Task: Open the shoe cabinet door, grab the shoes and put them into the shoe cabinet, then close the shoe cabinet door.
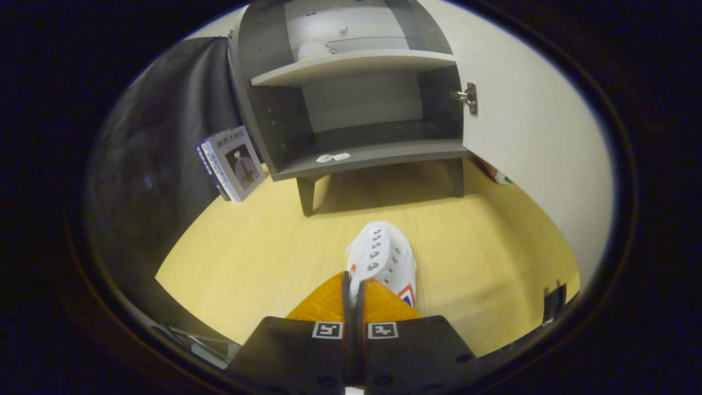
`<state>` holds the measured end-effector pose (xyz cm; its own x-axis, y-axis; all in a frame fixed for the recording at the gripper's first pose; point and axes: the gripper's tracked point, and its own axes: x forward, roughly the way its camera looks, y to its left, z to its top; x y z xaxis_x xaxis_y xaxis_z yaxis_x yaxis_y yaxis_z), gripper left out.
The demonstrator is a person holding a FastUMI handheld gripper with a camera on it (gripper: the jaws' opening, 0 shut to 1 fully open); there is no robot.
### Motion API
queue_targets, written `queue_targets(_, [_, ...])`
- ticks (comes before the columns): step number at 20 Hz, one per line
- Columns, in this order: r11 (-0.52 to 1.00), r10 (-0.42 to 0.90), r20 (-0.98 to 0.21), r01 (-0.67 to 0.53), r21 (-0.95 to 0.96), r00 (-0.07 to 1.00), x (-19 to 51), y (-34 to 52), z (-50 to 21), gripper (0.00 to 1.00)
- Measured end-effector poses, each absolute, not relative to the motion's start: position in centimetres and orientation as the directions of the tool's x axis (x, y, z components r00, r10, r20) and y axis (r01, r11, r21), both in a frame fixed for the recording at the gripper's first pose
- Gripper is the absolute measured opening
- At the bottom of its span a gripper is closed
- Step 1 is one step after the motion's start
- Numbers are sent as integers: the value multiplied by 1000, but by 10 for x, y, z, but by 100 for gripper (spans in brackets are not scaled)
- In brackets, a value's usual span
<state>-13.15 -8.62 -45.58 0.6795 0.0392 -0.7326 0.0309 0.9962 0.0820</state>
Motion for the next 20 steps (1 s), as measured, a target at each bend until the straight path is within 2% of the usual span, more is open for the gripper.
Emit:
queue_targets(3, [997,42,-692,17,79,721,-121,-91,-412,2])
queue_targets(11, [998,56,-434,-34,57,899,-53,-98,-256,2])
queue_targets(20, [1000,24,-255,-28,-9,967,35,-103,-164,2])
